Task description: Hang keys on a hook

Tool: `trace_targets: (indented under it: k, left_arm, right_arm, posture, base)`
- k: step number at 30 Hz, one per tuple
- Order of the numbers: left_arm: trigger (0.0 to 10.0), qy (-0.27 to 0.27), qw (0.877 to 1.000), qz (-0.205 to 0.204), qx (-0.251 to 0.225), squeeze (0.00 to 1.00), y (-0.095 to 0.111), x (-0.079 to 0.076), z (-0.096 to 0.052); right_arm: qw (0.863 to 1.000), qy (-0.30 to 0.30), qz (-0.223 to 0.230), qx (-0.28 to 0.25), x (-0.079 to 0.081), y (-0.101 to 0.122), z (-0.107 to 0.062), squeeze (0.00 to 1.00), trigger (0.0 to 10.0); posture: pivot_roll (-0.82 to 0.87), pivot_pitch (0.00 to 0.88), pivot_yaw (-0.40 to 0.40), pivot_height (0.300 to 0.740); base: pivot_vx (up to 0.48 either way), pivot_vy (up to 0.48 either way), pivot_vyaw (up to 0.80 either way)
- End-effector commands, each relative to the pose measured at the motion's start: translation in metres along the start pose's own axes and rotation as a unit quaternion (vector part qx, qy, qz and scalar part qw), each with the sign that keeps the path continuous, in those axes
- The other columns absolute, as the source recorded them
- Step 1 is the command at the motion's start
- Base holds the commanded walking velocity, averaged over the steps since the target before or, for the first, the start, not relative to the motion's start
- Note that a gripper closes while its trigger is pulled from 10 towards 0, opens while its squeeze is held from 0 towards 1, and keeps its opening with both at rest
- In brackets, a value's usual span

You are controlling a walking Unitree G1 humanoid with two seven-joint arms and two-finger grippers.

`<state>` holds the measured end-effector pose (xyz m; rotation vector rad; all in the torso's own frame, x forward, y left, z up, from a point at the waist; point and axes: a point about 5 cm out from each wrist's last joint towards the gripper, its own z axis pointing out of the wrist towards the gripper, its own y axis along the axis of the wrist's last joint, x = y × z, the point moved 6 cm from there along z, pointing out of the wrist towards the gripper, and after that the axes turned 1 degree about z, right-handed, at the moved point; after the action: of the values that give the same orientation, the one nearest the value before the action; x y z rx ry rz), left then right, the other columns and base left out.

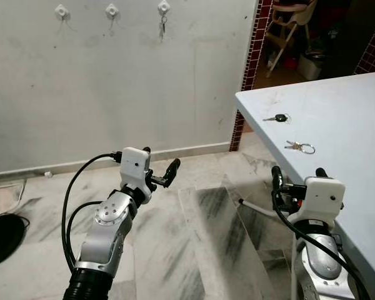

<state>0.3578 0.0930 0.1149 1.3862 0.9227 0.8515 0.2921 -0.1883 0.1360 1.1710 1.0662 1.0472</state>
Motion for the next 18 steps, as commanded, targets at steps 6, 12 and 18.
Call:
trace_targets:
  k: [6,12,18]
  left_arm:
    - [10.0,-0.005,1.0,0.004,-0.002,0.0,0.0022,0.0008,-0.0005]
    - [10.0,-0.008,1.0,0.002,0.0,0.0,0.0011,0.0,-0.0005]
    - [10.0,-0.005,1.0,0.0,0.005,0.0,-0.0002,0.0005,-0.0006]
  right_arm:
    - [1.0,0.013,-0.003,-0.003,0.0063,0.0009,0.0016,0.0,10.0]
    - [1.0,0.013,-0.006,-0.005,0.0048,0.0011,0.0039,0.0,10.0]
    - [1.0,0.013,-0.007,-0.004,0.0043,0.0004,0.0039,0.0,10.0]
  posture:
    - [0.01,0.0,0.03,0.74]
    - [0.01,0.0,0.03,0.74]
    - [0.01,0.0,0.031,0.74]
  base:
    - [0.387,0.0,0.0]
    - [0.393,0.0,0.0]
    - [0.321,0.0,0.0]
